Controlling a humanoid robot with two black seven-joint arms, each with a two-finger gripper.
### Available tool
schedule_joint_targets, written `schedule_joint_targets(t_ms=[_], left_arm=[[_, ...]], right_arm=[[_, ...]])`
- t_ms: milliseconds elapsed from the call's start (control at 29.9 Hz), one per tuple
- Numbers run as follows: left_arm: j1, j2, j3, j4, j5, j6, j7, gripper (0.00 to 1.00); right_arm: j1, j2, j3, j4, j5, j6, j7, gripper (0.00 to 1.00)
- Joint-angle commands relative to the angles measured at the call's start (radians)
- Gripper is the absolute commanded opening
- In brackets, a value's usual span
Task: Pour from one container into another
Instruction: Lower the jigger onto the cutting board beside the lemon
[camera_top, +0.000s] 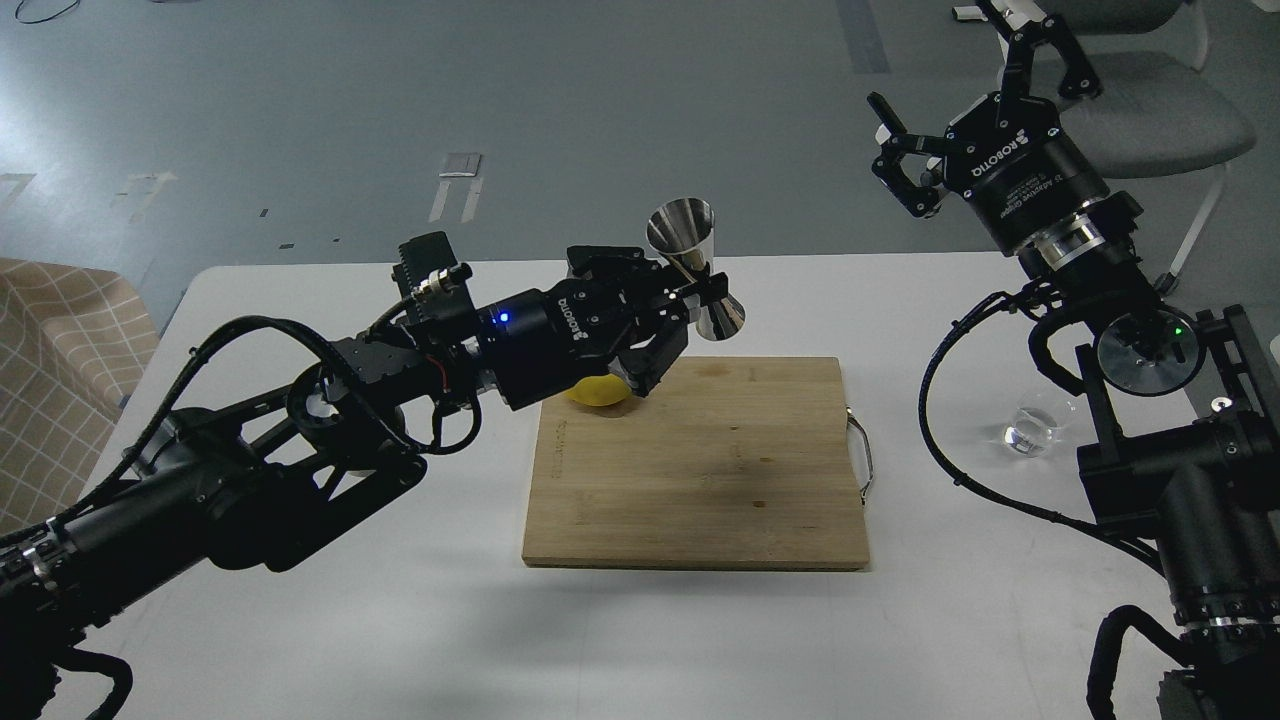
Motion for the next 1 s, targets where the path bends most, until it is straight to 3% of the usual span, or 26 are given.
schedule_joint_targets(t_ms=[0,334,969], left_arm=[[0.003,-0.003,0.026,0.002,0.022,0.001,0.0,0.06],[0.049,-0.018,0.053,0.028,0.114,0.003,0.0,0.06],[0.071,-0.145,0.061,0.209,0.115,0.046,0.0,0.05]], right_arm=[[0.0,0.0,0.0,0.0,0.0,0.0,0.0,1.0],[0.0,0.0,0.0,0.0,0.0,0.0,0.0,1.0],[0.0,0.0,0.001,0.0,0.0,0.0,0.0,1.0]])
